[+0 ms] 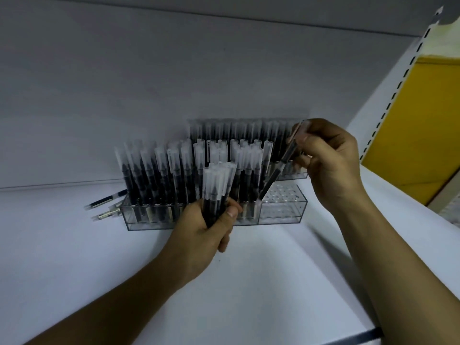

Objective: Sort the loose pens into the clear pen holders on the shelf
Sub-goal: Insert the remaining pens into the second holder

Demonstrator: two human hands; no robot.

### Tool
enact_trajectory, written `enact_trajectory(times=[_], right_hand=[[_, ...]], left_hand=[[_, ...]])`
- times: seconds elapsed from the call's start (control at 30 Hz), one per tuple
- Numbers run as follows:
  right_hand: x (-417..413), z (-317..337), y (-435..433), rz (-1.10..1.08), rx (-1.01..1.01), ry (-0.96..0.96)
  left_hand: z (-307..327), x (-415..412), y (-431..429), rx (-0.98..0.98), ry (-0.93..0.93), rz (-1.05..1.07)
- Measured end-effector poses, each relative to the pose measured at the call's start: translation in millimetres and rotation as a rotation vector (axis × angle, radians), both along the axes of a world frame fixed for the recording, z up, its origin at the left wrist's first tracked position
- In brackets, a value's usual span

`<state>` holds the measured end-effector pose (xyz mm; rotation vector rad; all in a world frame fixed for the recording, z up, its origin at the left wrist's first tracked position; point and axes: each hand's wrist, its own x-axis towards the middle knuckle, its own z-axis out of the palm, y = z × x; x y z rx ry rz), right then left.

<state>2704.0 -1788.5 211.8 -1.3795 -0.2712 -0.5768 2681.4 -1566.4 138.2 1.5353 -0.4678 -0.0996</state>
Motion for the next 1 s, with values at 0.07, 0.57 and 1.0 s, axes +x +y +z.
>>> enact_trajectory(times=[0.07, 0.57, 1.0], right_hand=[[0, 1, -1, -0.036, 0.003, -0.010], [1, -4, -1, -0.278, -0.266, -0.102], [-2, -14, 9, -0.236, -0.586, -0.100]], left_hand=[[0, 0, -1, -0.027, 0.027, -0.013], [3, -3, 1, 0.006, 0.043, -0.027], [2, -2, 1, 0.013, 0.039, -0.048]])
